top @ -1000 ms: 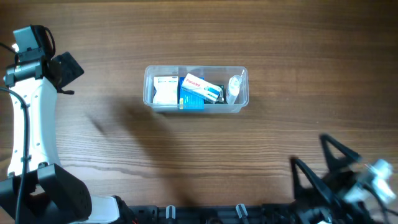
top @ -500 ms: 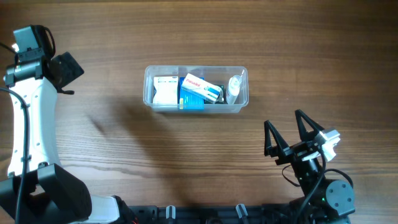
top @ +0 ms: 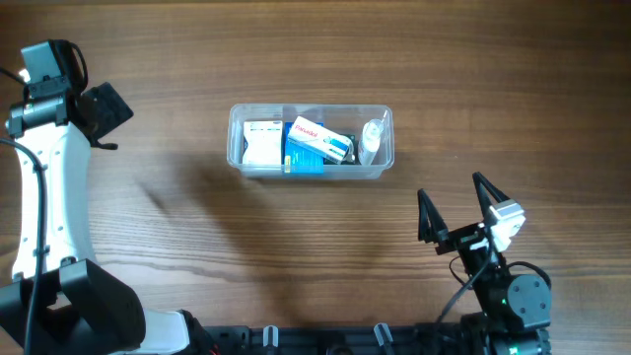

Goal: Pack container

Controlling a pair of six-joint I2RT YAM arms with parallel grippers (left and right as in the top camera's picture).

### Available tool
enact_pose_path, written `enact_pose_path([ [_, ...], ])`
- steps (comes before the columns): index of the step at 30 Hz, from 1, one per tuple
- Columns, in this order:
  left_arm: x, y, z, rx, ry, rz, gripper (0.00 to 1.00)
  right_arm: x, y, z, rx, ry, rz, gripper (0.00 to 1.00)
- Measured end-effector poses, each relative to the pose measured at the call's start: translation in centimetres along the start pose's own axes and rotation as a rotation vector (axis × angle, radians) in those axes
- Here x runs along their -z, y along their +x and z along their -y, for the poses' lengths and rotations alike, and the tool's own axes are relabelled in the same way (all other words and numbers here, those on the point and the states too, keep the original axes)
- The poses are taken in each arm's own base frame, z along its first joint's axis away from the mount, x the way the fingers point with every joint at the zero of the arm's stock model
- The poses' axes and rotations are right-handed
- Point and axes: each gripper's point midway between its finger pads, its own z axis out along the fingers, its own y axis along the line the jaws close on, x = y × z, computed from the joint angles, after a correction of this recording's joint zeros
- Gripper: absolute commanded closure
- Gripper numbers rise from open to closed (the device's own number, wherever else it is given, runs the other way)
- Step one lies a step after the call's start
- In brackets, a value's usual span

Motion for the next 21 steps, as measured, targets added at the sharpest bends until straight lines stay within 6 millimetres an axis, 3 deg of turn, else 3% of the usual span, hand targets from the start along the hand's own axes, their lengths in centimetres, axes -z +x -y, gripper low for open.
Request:
enact_pose_path([
  [4, 0.0, 0.0, 0.0, 0.000, 0.000, 0.000, 0.00, -0.2, 2.4, 0.3, 0.039, 0.002, -0.051, 0.00],
  [7, 0.0, 0.0, 0.0, 0.000, 0.000, 0.000, 0.00, -0.1, 3.2, 0.7, 0.094, -0.001, -0.081, 0.00],
  [21, 0.0, 0.0, 0.0, 0.000, 0.000, 0.000, 0.00, 0.1, 3.2, 1.8, 0.150, 0.029, -0.084, 0.00],
])
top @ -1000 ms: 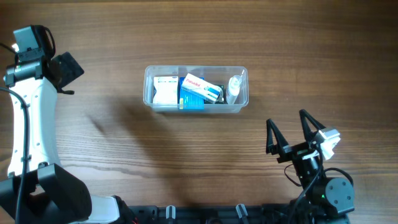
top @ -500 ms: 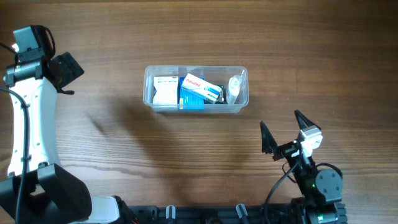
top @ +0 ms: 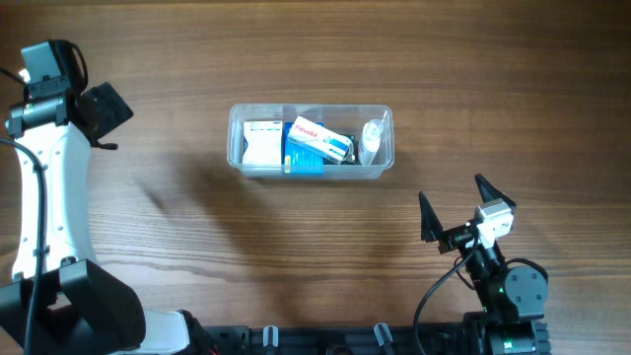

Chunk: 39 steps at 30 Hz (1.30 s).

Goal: Pack container

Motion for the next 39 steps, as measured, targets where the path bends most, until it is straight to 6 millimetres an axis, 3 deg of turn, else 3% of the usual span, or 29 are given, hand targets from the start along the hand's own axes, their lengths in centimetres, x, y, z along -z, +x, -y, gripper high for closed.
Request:
enact_pose_path([
  [25, 0.3, 0.1, 0.5, -0.010, 0.009, 0.006, 0.00, 0.0, 0.0, 0.0, 0.000, 0.000, 0.000, 0.00],
  [29, 3.9, -0.9, 0.1, 0.009, 0.045, 0.094, 0.00, 0.0, 0.0, 0.0, 0.000, 0.001, 0.000, 0.00],
  [33, 10.6, -1.1, -1.8, 0.057, 0.104, 0.257, 0.00, 0.0, 0.0, 0.1, 0.000, 0.003, 0.000, 0.00],
  [35, 13.5, 0.1, -3.1, 0.078, 0.129, 0.327, 0.00, 0.0, 0.0, 0.1, 0.000, 0.003, -0.001, 0.00],
  [36, 14.1, 0.6, -3.5, 0.083, 0.135, 0.343, 0.00, 0.0, 0.0, 0.1, 0.000, 0.004, -0.001, 0.00],
  [39, 14.4, 4.8, -5.2, 0.089, 0.142, 0.363, 0.00, 0.0, 0.1, 0.1, -0.001, 0.006, -0.003, 0.00],
])
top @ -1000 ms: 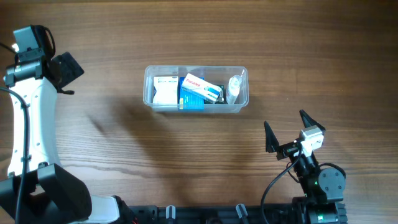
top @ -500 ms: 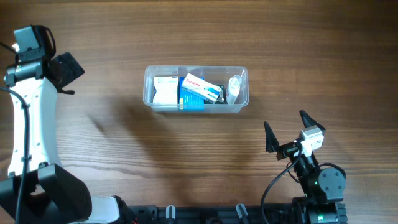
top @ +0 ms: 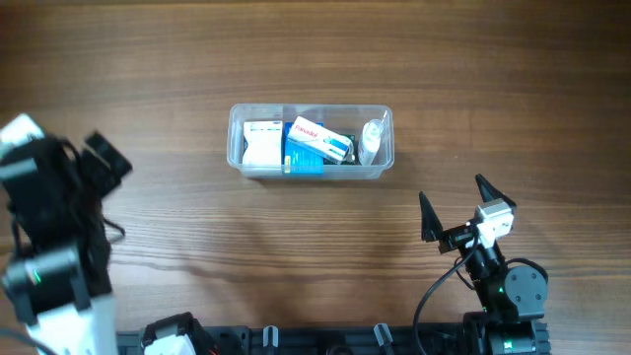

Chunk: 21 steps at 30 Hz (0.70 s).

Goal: Pack container

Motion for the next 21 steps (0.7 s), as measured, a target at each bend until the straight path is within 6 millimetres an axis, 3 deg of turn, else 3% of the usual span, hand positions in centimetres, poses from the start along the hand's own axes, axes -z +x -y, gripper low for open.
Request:
enact_pose_path([
  [6, 0.4, 9.1, -3.3, -0.006, -0.007, -0.020, 0.00, 0.0, 0.0, 0.0, 0.000, 0.000, 0.000, 0.00],
  [12, -0.6, 15.8, -5.4, -0.016, -0.018, -0.053, 0.00, 0.0, 0.0, 0.0, 0.000, 0.000, 0.000, 0.00],
  [15, -1.7, 14.8, -4.2, 0.008, 0.042, 0.050, 0.00, 0.0, 0.0, 0.0, 0.000, 0.000, 0.001, 0.00],
  [21, -1.8, 10.7, 1.8, 0.031, 0.330, 0.290, 0.00, 0.0, 0.0, 0.0, 0.000, 0.000, 0.000, 0.00],
])
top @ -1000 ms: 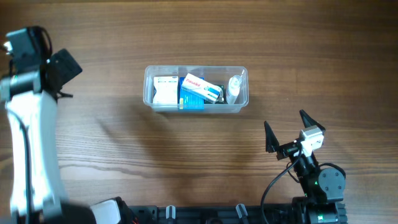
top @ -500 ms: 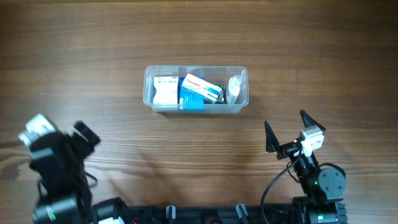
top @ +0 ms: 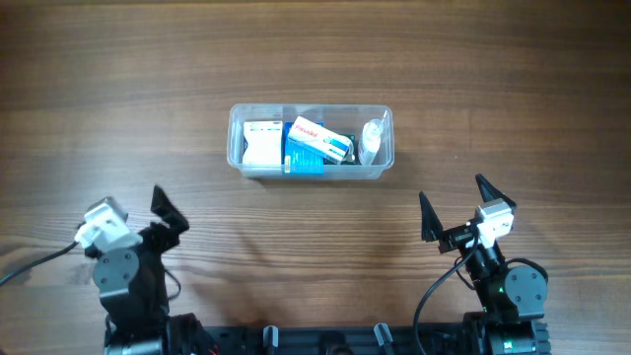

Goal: Pack container

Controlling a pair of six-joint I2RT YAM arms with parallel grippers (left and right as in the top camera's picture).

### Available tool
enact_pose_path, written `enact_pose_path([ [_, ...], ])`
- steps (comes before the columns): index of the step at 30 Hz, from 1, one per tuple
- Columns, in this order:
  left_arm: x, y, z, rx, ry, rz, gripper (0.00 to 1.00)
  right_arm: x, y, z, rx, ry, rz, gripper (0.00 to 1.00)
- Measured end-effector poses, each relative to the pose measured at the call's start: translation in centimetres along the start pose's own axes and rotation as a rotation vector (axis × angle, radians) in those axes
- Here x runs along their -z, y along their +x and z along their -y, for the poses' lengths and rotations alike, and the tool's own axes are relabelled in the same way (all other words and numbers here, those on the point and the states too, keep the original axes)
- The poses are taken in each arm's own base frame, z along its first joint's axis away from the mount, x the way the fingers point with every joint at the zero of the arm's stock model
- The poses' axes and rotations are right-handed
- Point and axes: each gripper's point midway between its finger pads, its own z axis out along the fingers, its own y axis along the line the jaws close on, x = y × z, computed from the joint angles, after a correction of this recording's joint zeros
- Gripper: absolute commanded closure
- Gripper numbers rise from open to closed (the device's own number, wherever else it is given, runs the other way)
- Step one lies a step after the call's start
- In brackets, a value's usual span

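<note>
A clear plastic container (top: 237, 158) sits at the table's middle in the overhead view. Inside lie a white box (top: 261, 143) at the left, a blue-and-white box (top: 317, 140) tilted in the middle, and a small clear bottle (top: 373, 138) at the right end. My right gripper (top: 455, 202) rests low at the front right, open and empty, well short of the container. My left gripper (top: 158, 205) is folded down at the front left. Only one of its dark fingers (top: 170, 212) shows, with nothing seen in it.
Wooden table (top: 315, 49) all around the container. Both arm bases stand at the front edge, with a black rail between them.
My left arm has dropped from a blurred, half-lowered pose at the left edge to a folded pose at the front left. The right arm and the container's contents are unchanged.
My left arm stood raised at the far left, its gripper near the table's upper left, with the container holding its three items. The right gripper shifted slightly and settled. The left arm was then lower, and now lies folded at the front left.
</note>
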Motion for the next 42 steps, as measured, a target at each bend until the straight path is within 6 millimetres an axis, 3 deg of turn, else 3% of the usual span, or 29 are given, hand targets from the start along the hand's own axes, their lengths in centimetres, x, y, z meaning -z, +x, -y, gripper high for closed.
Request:
enact_pose_path([
  [3, -0.7, 1.0, 1.3, -0.001, 0.083, 0.011, 0.00, 0.0, 0.0, 0.0, 0.000, 0.000, 0.000, 0.00],
  [9, -1.5, 4.4, 1.3, -0.005, 0.130, -0.035, 0.00, 0.0, 0.0, 0.0, 0.000, 0.000, 0.000, 0.00],
  [13, -1.5, 5.2, 1.4, -0.003, 0.154, -0.027, 0.00, 0.0, 0.0, 0.0, 0.000, 0.000, 0.000, 0.00],
  [22, -0.4, 4.0, 3.2, -0.011, 0.248, 0.050, 0.00, 0.0, 0.0, 0.0, 0.000, 0.000, 0.000, 0.00],
  [29, -0.1, 4.4, 4.3, -0.028, 0.302, 0.036, 0.00, 0.0, 0.0, 0.0, 0.000, 0.000, 0.000, 0.00],
  [33, 0.2, 4.7, 5.2, -0.137, 0.347, 0.038, 0.00, 0.0, 0.0, 0.0, 0.000, 0.000, 0.000, 0.00],
  [42, 0.2, 4.8, 5.4, -0.372, 0.351, 0.077, 0.00, 0.0, 0.0, 0.0, 0.000, 0.000, 0.000, 0.00],
])
